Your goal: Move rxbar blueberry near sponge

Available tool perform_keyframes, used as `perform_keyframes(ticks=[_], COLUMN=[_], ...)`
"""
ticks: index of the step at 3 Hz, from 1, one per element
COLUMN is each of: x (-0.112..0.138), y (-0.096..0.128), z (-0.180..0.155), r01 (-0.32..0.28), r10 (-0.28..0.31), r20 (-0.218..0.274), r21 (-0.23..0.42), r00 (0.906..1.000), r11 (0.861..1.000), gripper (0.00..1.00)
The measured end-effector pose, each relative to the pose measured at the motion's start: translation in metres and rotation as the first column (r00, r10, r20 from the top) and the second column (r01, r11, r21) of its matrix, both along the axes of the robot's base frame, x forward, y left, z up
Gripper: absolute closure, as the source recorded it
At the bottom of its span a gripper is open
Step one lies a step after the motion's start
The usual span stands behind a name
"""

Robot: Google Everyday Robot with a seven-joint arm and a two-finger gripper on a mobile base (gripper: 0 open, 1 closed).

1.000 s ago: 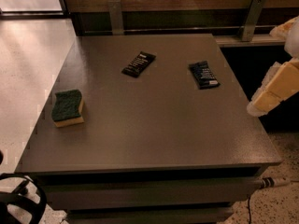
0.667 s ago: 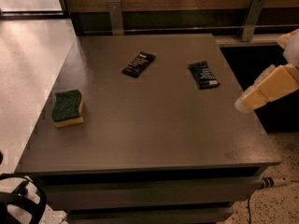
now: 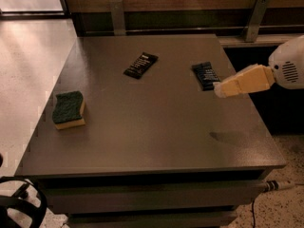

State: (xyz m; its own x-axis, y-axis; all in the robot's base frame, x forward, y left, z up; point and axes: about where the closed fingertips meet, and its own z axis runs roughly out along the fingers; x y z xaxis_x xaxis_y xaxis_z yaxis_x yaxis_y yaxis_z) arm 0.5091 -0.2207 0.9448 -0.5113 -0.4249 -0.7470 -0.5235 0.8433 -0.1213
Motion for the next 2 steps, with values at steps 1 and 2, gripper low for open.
perform_keyframes(ticks=[1,2], x=[0.033,0.073], y=[-0.003,-0.012], z=[-0.001,0.009], r01=[0.112,0.2], r10=[-0.12,-0.232], r20=[0.069,0.137], r21=[0.109,0.215], r00=[0.9903,0.9629], r11=[0.988,0.956], gripper=[0.0,0.0])
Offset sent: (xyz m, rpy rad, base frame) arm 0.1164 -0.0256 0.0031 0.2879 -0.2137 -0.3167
